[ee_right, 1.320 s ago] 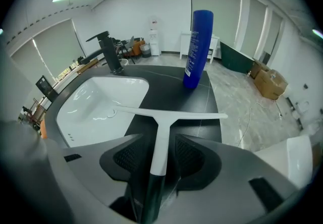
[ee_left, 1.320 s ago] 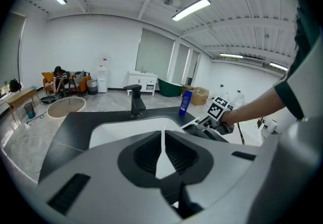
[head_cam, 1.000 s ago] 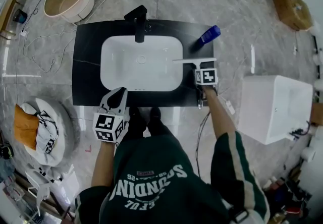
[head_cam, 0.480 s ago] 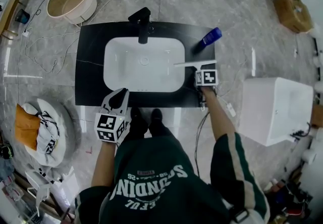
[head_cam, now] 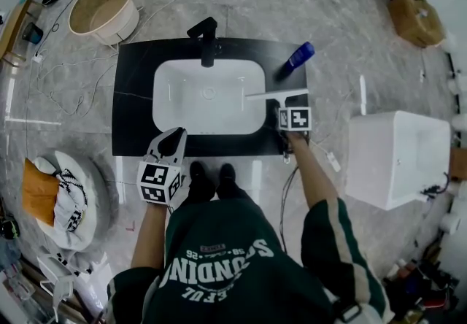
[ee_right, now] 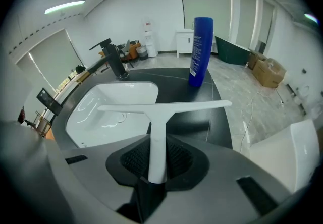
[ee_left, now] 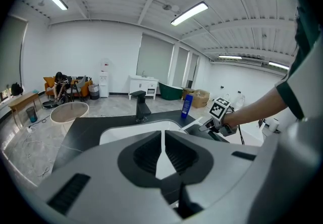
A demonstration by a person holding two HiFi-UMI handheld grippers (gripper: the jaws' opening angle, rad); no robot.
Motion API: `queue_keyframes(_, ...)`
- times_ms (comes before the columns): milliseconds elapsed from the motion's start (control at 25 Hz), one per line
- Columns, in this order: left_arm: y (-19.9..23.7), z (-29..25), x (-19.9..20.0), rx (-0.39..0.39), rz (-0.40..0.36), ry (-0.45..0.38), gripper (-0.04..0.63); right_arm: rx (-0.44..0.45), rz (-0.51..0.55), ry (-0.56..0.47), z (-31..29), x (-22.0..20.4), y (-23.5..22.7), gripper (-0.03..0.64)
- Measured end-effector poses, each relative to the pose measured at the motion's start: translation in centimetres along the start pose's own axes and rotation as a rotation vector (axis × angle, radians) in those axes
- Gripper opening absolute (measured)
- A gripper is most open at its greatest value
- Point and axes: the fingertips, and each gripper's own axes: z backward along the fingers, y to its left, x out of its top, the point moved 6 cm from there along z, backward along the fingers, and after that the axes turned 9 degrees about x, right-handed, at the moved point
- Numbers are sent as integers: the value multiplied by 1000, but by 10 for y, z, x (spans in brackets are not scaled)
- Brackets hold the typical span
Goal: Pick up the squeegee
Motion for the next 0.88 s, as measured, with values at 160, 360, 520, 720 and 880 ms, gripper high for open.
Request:
queue_keyframes(160,7,3,4,1,-10,-25,23,15,8,-44,10,0,17,69)
queue_keyframes(360,16,7,12,1,-24,-56,23,28,87,-99,34,2,45,69)
queue_keyframes(520,21,10,21,2,-43,-81,23,61,113,-171,59,11,68,69)
queue_keyframes(720,26,11,37,11,-74,-122,23,130,94,-293,90,28,98,69)
queue_keyframes(880,33,15,56,26,-83,-165,23,202,66,-399,115,43,123,69)
